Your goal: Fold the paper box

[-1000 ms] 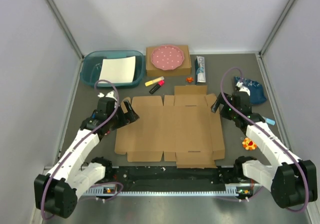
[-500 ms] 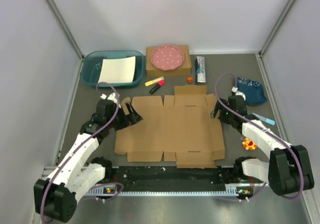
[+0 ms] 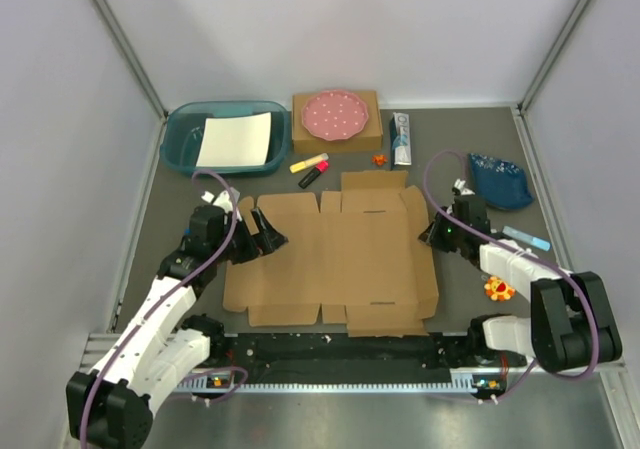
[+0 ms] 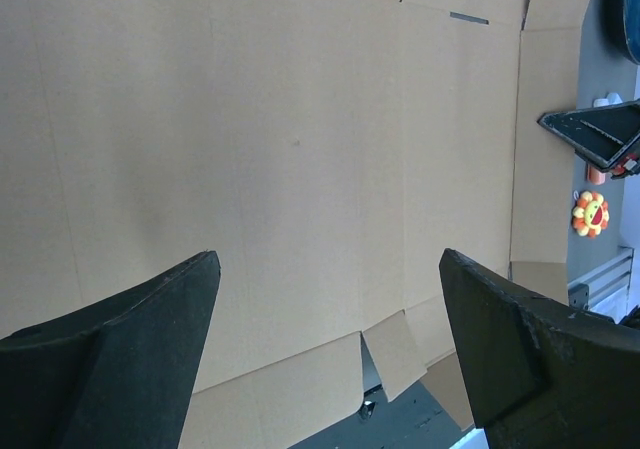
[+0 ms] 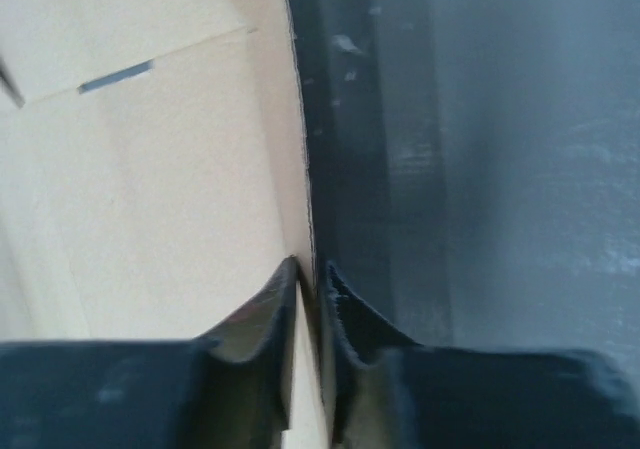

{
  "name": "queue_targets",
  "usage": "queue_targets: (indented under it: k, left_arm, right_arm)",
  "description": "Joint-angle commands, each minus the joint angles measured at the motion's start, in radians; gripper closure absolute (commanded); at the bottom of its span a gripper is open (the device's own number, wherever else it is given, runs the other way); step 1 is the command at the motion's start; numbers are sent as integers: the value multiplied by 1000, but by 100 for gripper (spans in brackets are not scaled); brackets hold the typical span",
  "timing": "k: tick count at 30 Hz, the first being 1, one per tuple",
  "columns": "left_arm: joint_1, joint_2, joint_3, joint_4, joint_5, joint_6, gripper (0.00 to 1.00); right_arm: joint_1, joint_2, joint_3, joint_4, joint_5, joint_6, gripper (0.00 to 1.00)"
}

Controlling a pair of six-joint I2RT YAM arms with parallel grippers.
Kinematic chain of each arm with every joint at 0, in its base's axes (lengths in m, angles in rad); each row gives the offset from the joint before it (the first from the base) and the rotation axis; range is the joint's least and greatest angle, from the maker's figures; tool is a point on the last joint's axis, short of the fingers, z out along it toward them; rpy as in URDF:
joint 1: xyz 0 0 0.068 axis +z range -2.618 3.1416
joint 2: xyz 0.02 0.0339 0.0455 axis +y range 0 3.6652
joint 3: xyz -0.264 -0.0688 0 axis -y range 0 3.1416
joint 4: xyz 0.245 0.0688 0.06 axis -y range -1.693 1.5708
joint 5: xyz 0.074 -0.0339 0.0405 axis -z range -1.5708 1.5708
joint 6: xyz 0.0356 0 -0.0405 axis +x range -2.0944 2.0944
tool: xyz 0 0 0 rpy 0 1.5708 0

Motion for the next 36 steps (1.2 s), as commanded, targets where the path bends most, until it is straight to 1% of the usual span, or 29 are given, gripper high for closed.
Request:
queue_targets:
  k: [1, 4, 5, 8, 9, 12, 15, 17, 21, 25, 28, 29, 31, 35, 36]
  left_arm:
    - [-2, -18, 5, 41, 19, -4, 3]
    - [-2, -26, 34, 26, 7, -2, 3]
    - [-2, -30, 43, 21, 2, -2, 3]
    - [-2, -41, 80, 3, -15, 0, 3]
    - [-2, -43, 87, 3, -16, -2, 3]
    - [-2, -60, 117, 3, -27, -14, 3]
    - [-2, -81, 135, 30, -7, -17, 3]
    - [-4, -92, 158, 62, 49, 6, 3]
    - [-4, -139, 210, 62, 65, 49, 3]
    - [-4, -158, 258, 38, 60, 78, 2]
    - [-4, -156, 267, 72, 77, 101, 1]
    - [-4, -158, 265, 84, 79, 111, 1]
    - [-4, -155, 253, 141, 87, 124, 1]
    - [-4, -138, 241, 246, 64, 148, 1]
    - [-4, -132, 242, 291, 62, 151, 1]
  right_arm:
    - [-6, -49, 6, 43, -60, -9, 100]
    - [-4, -144, 32, -43, -72, -26, 100]
    - [-4, -221, 38, -72, -72, -33, 100]
    - [-4, -344, 72, -170, -60, -36, 100]
    - [-6, -423, 81, -190, -58, -32, 100]
    - [-6, -538, 123, -270, -40, 5, 100]
    - [-4, -595, 178, -319, -49, 46, 100]
    - [-4, -606, 230, -336, -64, 72, 100]
    - [-4, -596, 345, -355, -132, 91, 100]
    - [-6, -544, 403, -381, -237, 21, 100]
    - [-4, -505, 460, -440, -343, -51, 100]
    - [-3, -478, 478, -459, -404, -65, 100]
    - [8, -450, 535, -517, -455, -102, 100]
    - [98, -396, 676, -686, -462, -197, 100]
    - [127, -361, 751, -729, -465, -217, 100]
